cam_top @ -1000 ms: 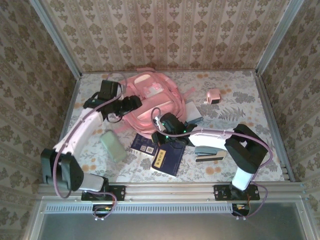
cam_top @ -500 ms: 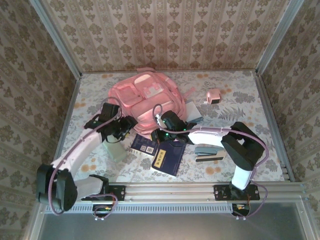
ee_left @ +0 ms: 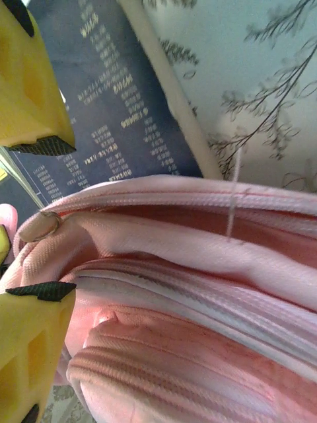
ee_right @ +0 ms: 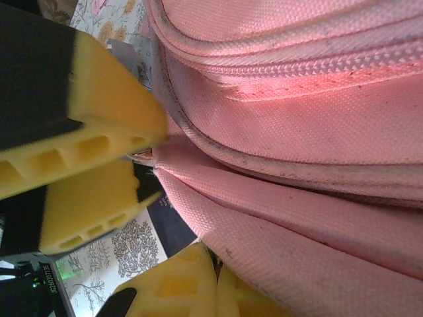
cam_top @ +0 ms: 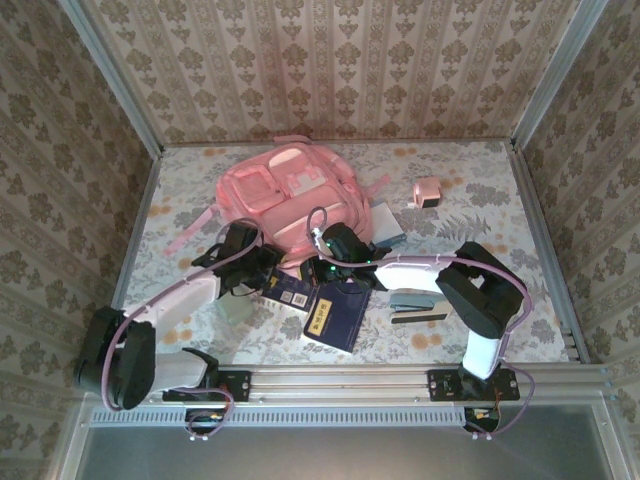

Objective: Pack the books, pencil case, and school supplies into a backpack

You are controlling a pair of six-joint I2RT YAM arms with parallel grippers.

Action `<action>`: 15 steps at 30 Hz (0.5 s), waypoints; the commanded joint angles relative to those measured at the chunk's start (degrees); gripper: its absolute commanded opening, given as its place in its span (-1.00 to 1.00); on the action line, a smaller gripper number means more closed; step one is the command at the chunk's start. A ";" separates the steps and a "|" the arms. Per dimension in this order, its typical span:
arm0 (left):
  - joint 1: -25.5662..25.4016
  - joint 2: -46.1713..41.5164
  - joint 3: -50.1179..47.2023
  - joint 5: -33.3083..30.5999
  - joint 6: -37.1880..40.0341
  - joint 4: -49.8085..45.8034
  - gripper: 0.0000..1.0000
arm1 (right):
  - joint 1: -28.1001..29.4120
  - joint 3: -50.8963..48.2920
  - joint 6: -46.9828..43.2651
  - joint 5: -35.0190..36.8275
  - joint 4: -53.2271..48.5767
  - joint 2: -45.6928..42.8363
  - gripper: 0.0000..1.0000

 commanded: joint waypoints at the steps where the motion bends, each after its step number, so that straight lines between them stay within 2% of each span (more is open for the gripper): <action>1: -0.80 2.19 1.40 -2.00 -3.62 4.03 0.11 | -0.02 -0.93 1.20 -0.83 2.01 1.04 -1.00; 3: -0.82 4.14 1.61 -1.77 -3.99 5.61 0.09 | -0.05 -1.16 1.14 -0.75 2.19 0.93 -1.00; 5: -0.91 6.19 1.94 -1.11 -4.10 6.98 -0.02 | -0.02 -1.42 1.09 -0.70 2.26 0.84 -1.00; 9: -0.83 7.78 1.93 -2.07 -4.38 7.75 -0.40 | 0.07 -1.09 -0.48 0.64 -0.65 0.39 -1.00; 13: 0.08 7.56 3.09 -3.37 -3.12 5.94 -0.92 | 0.25 -0.40 -3.95 4.41 -7.30 -0.64 -1.00; 15: 0.61 7.26 3.77 -3.54 -2.23 4.69 -1.00 | 0.25 -0.01 -5.45 7.05 -11.44 -1.45 -1.00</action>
